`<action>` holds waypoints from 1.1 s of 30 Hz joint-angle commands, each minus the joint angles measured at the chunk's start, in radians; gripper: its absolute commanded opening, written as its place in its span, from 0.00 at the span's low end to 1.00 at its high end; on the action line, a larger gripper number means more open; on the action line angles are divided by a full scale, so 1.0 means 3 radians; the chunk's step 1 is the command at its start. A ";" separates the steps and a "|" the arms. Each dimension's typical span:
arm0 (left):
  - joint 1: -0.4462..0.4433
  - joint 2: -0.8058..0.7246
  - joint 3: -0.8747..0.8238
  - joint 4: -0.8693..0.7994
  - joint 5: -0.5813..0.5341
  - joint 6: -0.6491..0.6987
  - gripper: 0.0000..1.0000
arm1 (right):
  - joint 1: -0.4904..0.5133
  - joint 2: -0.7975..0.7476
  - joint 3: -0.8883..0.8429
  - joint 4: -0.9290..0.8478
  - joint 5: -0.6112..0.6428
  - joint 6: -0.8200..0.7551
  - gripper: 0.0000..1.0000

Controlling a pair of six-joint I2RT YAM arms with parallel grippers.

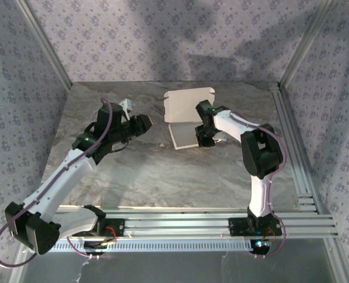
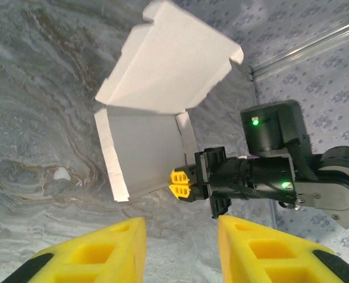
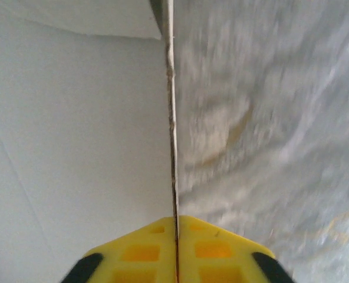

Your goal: Fold the paper box

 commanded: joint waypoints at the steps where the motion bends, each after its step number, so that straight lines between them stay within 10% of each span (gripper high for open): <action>1: 0.0034 0.0082 0.0144 -0.0057 0.0139 0.0022 0.36 | 0.0066 0.0073 0.0108 -0.0092 -0.0119 0.0350 0.25; 10: 0.0165 0.0203 0.0216 -0.0156 0.0189 0.0071 0.36 | -0.0086 -0.0450 0.0233 -0.0378 0.0324 -0.0450 0.47; 16: 0.0386 0.0551 0.0681 -0.0542 0.0290 -0.0011 0.35 | -0.0563 -0.0871 0.0507 -0.0195 0.0813 -0.2300 0.45; 23: 0.0559 0.1738 0.1891 -0.1388 0.0289 0.1034 0.35 | -0.1061 -0.0164 0.1539 -0.0283 -0.0130 -0.5284 0.46; 33: 0.0871 0.3384 0.3529 -0.1843 0.0945 0.2204 0.41 | -0.1201 0.0534 0.2273 -0.0417 -0.0565 -0.6125 0.59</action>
